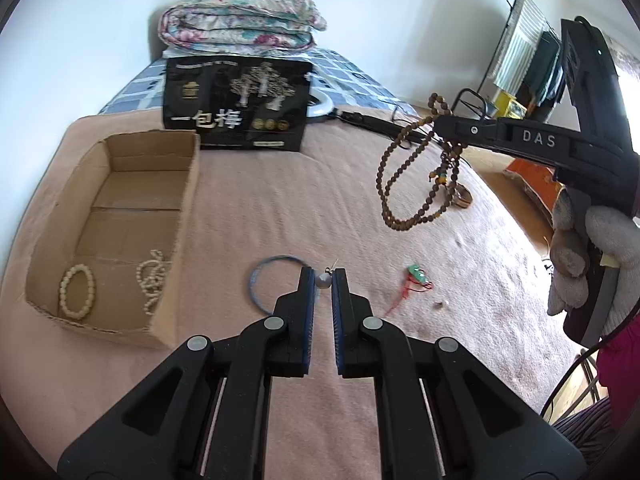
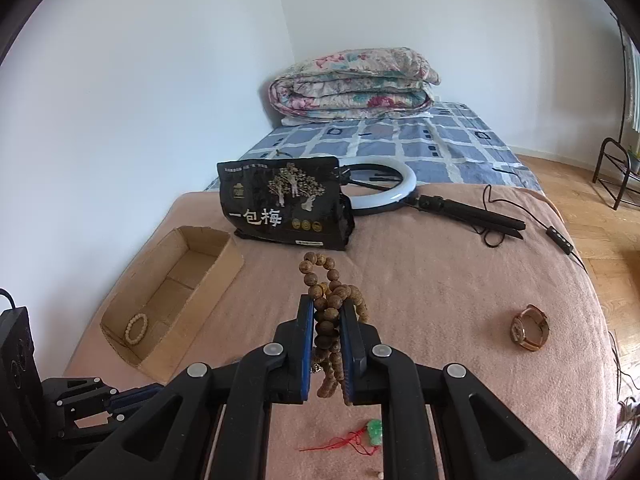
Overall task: Organize jewelry
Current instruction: 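Lift and carry the stud with the left tool while the right tool carries the mala to the box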
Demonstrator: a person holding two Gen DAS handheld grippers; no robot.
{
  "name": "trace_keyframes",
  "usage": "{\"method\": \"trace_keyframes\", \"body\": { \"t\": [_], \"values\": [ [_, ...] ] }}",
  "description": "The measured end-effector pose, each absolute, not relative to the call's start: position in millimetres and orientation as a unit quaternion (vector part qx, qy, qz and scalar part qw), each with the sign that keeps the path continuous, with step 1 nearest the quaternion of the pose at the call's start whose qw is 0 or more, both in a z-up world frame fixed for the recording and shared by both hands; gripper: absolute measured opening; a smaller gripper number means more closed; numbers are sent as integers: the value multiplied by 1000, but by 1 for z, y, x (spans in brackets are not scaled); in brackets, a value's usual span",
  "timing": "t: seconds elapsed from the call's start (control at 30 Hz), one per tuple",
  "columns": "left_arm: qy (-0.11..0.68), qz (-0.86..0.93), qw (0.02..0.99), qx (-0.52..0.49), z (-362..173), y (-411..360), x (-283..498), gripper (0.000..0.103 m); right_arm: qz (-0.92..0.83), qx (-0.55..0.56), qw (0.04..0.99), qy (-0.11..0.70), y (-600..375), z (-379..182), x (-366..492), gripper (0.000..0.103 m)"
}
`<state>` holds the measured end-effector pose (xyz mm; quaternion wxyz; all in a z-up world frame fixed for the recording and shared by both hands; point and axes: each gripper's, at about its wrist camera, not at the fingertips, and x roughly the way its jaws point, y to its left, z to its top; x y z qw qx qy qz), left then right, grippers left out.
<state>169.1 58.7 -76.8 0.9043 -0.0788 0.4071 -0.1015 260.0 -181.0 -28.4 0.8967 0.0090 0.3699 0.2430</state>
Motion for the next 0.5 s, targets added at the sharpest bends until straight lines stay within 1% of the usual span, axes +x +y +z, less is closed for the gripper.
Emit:
{"method": "trace_keyframes", "body": {
  "t": [0.5],
  "values": [
    [389, -27, 915, -105, -64, 163, 173, 6, 297, 0, 885, 359, -83, -17, 260, 10]
  ]
}}
